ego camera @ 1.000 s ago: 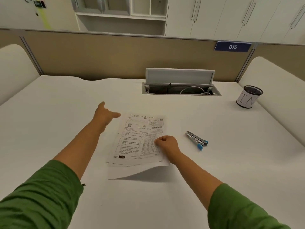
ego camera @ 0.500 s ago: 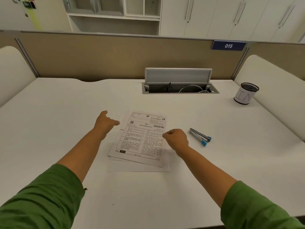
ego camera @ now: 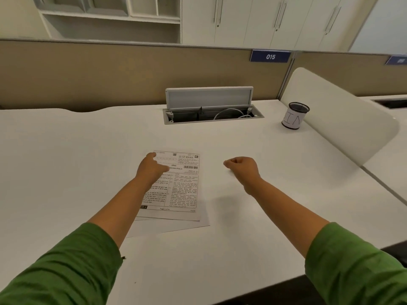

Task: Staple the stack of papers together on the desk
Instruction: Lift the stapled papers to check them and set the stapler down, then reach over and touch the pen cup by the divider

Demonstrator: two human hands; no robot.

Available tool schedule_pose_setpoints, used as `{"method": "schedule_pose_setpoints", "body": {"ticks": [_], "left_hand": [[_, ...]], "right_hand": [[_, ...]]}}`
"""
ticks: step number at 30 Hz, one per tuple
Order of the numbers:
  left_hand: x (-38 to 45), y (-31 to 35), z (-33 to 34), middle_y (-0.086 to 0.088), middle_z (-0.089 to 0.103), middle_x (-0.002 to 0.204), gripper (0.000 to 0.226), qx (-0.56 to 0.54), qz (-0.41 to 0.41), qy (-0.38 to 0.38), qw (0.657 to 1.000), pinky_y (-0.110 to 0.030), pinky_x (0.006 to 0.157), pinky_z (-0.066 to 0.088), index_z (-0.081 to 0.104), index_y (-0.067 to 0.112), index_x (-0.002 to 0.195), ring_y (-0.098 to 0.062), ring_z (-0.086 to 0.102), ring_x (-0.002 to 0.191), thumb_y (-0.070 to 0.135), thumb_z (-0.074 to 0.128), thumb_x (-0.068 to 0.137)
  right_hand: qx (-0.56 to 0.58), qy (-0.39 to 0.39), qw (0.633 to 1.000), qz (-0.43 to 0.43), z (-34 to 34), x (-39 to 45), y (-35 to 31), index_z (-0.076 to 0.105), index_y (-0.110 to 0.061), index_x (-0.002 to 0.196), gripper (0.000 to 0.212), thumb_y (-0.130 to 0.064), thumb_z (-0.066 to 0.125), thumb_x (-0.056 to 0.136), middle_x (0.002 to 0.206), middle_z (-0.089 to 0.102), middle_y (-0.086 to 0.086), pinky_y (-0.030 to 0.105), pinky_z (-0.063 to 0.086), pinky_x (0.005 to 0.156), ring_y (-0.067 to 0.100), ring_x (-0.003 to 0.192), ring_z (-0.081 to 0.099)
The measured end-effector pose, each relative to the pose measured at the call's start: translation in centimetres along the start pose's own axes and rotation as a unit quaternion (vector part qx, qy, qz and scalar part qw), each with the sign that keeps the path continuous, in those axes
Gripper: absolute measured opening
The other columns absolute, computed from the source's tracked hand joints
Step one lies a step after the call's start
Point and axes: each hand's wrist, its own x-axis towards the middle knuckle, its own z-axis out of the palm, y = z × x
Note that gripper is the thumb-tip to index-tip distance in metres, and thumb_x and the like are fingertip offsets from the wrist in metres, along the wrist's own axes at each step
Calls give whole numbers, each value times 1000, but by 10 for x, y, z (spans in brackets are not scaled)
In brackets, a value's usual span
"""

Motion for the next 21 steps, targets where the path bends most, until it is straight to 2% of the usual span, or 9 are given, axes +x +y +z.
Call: {"method": "schedule_pose_setpoints", "body": {"ticks": [2, 4, 11, 17, 21], "left_hand": [[1, 5, 12, -17, 42, 140, 74, 15, 3, -3, 1000, -34, 88, 42, 27, 10, 142, -32, 50, 118, 8, 67, 80], [3, 11, 26, -17, 42, 142, 73, 26, 5, -5, 1000, -35, 88, 41, 28, 11, 142, -32, 49, 119, 9, 67, 80], [18, 47, 108, -16, 43, 141, 70, 63, 23, 9, 998, -35, 94, 41, 31, 11, 141, -32, 48, 122, 12, 66, 81], [30, 92, 208, -14, 43, 142, 67, 89, 37, 14, 995, -38, 103, 37, 32, 13, 140, -30, 45, 126, 15, 65, 82], [39, 122, 267, -13, 44, 141, 64, 116, 68, 18, 991, -33, 96, 39, 33, 14, 140, -29, 46, 124, 18, 63, 83]], "right_hand": [[28, -4, 1000, -2, -12, 7, 3, 67, -10, 72, 11, -19, 68, 79, 71, 63, -3, 17, 41, 50, 12, 69, 57], [52, 1, 999, -11, -26, 16, 6, 66, -15, 66, 12, -17, 69, 78, 69, 63, -7, 11, 42, 48, 6, 65, 58], [43, -7, 999, -19, -95, 75, 26, 68, -13, 78, 6, -19, 68, 79, 80, 64, -4, 21, 42, 66, 7, 76, 56], [27, -27, 999, -36, -167, 141, 44, 68, -16, 71, 7, -20, 71, 76, 73, 63, -11, 18, 40, 57, 3, 70, 55], [4, -28, 999, -36, -206, 177, 49, 67, -14, 67, 10, -21, 72, 73, 55, 55, -9, 20, 35, 49, 8, 52, 45]]}}
